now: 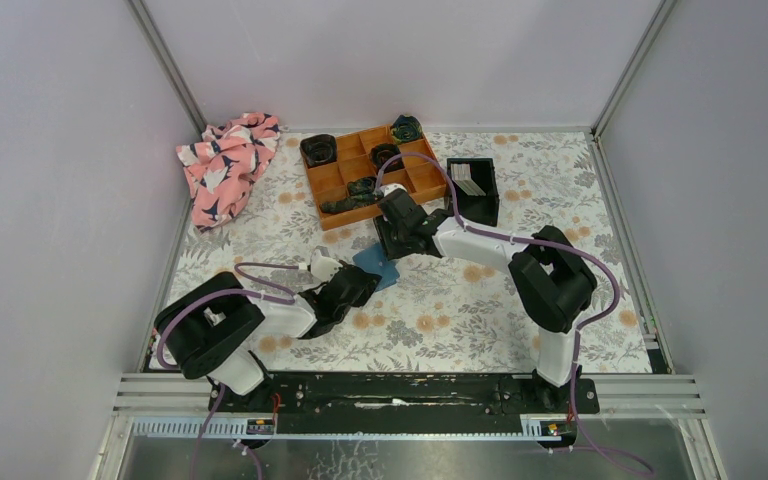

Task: Put the credit cards into the card holder
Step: Close the card holder at the center of the board.

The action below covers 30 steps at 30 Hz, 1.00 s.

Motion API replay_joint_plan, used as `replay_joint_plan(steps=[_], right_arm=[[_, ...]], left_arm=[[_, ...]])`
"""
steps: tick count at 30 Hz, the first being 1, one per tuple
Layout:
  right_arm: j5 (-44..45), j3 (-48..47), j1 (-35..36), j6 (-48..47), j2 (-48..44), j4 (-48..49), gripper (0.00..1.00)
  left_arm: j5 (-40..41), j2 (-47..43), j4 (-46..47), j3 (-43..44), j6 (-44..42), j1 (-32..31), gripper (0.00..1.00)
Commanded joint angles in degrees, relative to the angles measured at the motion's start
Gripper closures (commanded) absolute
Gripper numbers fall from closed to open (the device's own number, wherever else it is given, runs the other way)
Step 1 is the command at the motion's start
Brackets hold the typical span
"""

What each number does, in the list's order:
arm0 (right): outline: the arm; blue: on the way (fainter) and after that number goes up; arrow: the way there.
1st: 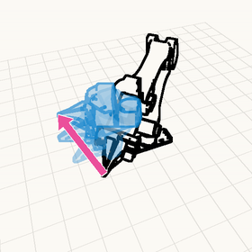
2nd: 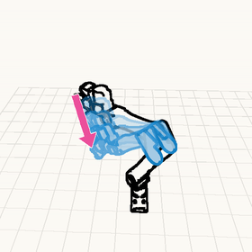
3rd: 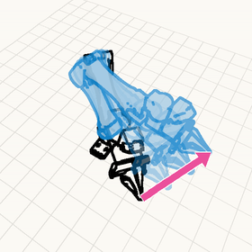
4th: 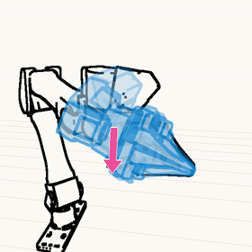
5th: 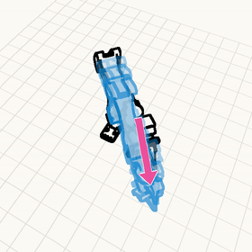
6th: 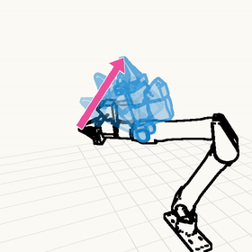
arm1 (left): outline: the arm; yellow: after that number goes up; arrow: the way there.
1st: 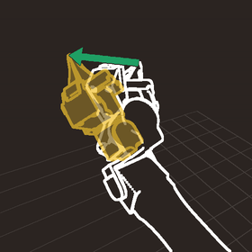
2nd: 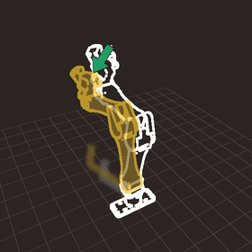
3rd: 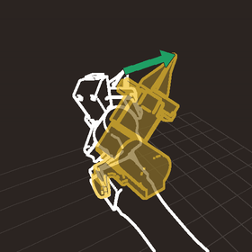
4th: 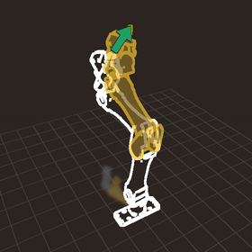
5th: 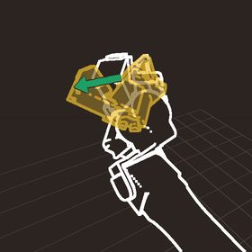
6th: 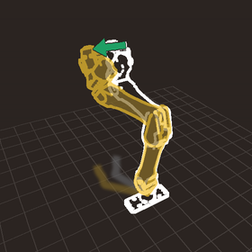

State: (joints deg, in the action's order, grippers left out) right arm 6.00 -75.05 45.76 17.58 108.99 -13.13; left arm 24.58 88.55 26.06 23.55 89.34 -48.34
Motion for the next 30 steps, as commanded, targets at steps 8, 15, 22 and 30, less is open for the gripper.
replay_joint_plan(steps=[8, 15, 22, 30], right_arm=[[-0.7, -3.3, 1.0, -1.1, -1.8, -0.8, 0.56], [-0.9, -3.7, 1.4, -1.0, -1.0, -1.0, 0.57], [-0.6, -4.0, 1.6, -1.1, 0.2, -1.6, 0.57], [-0.1, -5.1, 1.6, -1.3, 2.6, -2.7, 0.59]], left_arm=[[-0.8, 2.1, -4.6, -0.2, -1.1, -0.1, 0.93], [-0.9, 2.3, -4.7, 0.0, -1.1, -0.1, 0.93], [-1.0, 2.1, -4.8, 0.2, -1.2, -0.1, 0.93], [-1.2, 2.1, -4.9, 0.2, -1.3, 0.0, 0.93]])
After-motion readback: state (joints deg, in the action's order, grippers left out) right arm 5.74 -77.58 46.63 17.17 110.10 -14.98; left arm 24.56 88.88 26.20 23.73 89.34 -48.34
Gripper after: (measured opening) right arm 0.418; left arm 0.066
